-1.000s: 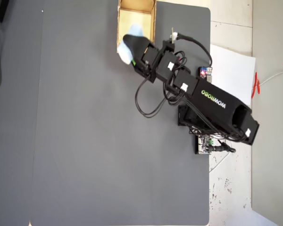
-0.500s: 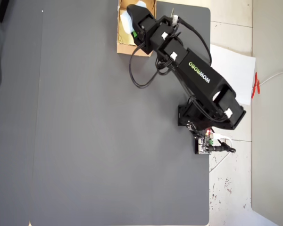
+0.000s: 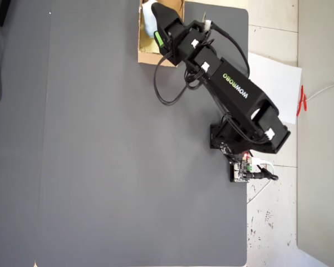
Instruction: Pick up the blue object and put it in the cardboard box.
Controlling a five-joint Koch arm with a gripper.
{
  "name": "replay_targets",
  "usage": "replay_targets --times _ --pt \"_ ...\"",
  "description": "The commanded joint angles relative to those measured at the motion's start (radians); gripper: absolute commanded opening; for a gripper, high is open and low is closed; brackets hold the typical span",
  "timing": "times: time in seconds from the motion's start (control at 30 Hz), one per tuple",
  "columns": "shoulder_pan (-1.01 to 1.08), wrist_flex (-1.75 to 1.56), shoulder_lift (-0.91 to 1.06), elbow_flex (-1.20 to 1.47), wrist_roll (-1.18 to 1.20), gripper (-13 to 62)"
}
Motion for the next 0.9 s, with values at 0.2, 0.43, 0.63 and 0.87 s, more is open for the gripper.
replay_targets --times 0.2,0.43,0.63,0.87 --pt "-0.072 -0.141 0.161 0.083 0.103 31.7" --pt "-0.221 -0.275 0.327 0.250 0.181 32.4" --pt "-0.371 -0.348 0.449 0.391 0.206 32.4" --pt "-0.502 -0.354 0.597 0.538 0.212 32.4"
